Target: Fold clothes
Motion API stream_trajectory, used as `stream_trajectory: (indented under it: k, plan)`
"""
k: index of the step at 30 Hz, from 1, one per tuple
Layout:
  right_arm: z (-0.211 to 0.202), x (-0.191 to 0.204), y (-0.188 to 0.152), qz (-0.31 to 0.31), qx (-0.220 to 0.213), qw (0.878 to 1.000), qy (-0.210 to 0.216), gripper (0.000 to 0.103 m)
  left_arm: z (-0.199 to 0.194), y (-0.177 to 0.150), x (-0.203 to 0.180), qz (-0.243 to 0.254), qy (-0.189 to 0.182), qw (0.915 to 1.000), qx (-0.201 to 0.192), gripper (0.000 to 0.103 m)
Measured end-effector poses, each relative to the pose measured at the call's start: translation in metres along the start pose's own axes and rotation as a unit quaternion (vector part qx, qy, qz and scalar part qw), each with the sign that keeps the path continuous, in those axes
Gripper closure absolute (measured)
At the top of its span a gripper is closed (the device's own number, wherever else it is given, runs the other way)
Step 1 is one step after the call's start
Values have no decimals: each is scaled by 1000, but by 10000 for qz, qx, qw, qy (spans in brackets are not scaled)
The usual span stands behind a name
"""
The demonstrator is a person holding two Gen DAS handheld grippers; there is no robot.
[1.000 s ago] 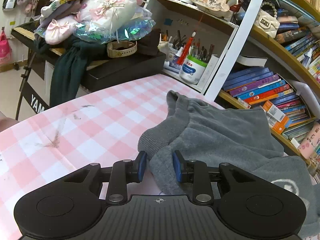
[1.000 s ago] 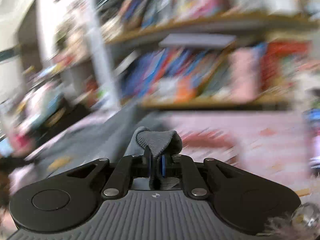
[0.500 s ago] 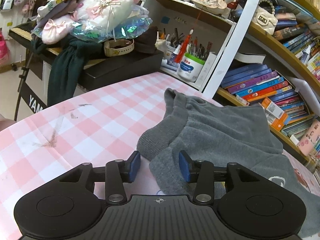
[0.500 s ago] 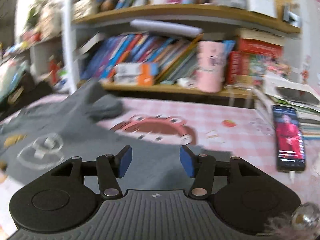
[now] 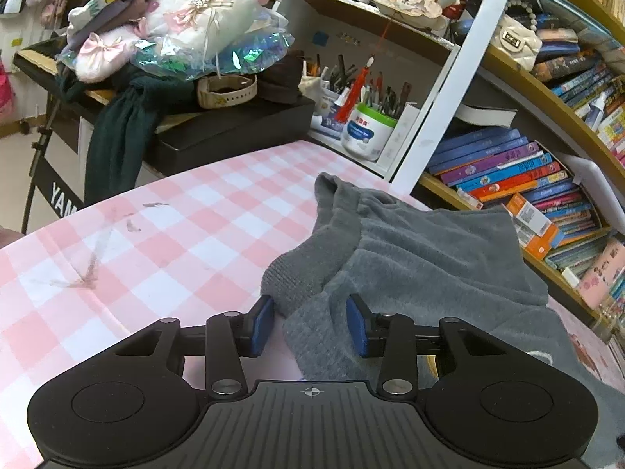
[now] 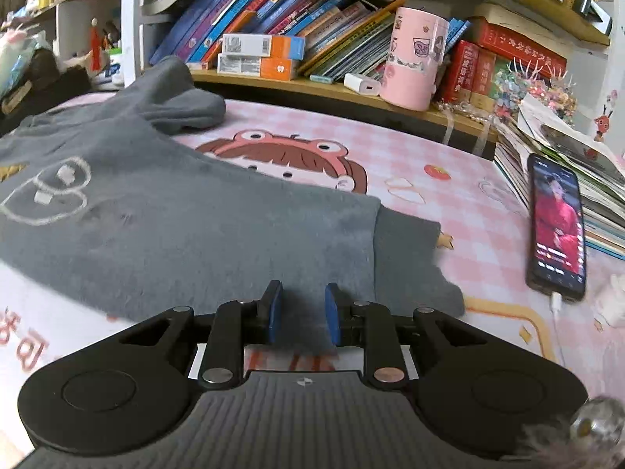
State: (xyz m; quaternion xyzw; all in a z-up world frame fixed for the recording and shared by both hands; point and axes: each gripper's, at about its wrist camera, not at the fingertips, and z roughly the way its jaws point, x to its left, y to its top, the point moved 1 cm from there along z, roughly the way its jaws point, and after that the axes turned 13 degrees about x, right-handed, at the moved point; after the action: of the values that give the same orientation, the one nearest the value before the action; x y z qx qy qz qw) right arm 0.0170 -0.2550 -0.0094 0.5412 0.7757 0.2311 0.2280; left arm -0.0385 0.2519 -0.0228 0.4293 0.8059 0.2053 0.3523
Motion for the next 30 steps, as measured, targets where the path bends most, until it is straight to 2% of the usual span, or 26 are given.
stream_trajectory:
  k: [3,6,8,9,11,13,15,20,23,25,30]
  plan:
    - [-10,5,-7,-89,117,9998,108,82,0,4,6,-83,-84,9999,-33,88]
    - [-20,13,-15,-157,239,9988,401,82,-3,12,16,-208,-27,9996,-168,89]
    - [-28,19,-21,-243,318,9969,678,82,-7,15,13,-74,124,9997,-210,88]
    - [-32,21,-23,-264,346,9959,791,84,-8,16,10,54,212,9995,-216,86]
    - [-36,17,-24,-69,261,9968,747,84,-11,16,4,270,362,9987,-215,80]
    - [-42,8,-20,223,3,9970,741,83,-13,15,4,251,348,9989,-192,75]
    - [-45,6,-14,348,-193,9962,781,82,-17,13,9,73,258,9994,-217,63]
    - [-35,22,-5,1,-209,9959,886,82,-23,11,16,-159,211,9993,-252,62]
    - [-21,27,-7,-218,15,9979,614,84,-24,10,17,-194,204,9994,-221,59]
    - [-17,19,-12,-218,32,9988,447,83,-24,10,18,-227,195,9993,-208,55]
    - [-19,-7,-22,182,78,9984,529,85,-21,10,19,-308,162,9993,-163,54]
